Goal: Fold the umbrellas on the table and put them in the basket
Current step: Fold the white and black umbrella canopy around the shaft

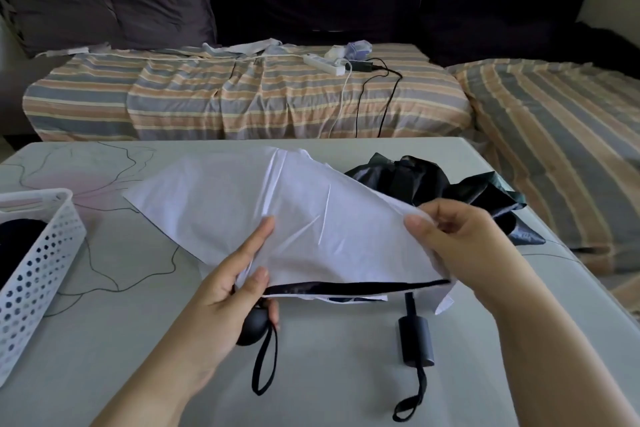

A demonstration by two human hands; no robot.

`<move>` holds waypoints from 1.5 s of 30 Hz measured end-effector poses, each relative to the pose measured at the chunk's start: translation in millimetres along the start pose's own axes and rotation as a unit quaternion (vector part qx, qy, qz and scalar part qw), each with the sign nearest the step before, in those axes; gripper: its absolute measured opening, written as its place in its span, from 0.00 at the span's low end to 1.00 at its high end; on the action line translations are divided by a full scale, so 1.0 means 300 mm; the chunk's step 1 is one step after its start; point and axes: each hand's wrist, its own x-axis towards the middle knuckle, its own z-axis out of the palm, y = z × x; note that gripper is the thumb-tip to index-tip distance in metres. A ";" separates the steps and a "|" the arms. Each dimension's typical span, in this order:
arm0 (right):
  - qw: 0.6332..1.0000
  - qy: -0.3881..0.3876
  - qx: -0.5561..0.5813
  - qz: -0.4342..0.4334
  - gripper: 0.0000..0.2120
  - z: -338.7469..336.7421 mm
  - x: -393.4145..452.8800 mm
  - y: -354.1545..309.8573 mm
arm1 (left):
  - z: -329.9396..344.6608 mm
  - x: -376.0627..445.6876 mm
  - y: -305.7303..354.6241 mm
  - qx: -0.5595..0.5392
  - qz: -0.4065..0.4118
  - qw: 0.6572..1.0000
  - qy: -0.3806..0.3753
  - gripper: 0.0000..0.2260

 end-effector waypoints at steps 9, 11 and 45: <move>0.993 0.003 -0.114 0.045 0.20 0.015 0.000 0.004 | -0.008 0.005 -0.029 0.044 0.006 0.999 0.013 0.29; 0.990 -0.090 -0.060 0.094 0.21 -0.003 -0.012 -0.007 | -0.008 0.005 -0.028 0.041 0.012 0.999 0.016 0.29; 0.983 -0.084 -0.161 0.025 0.35 0.001 -0.029 -0.148 | 0.009 -0.003 -0.002 0.153 0.086 0.984 -0.019 0.27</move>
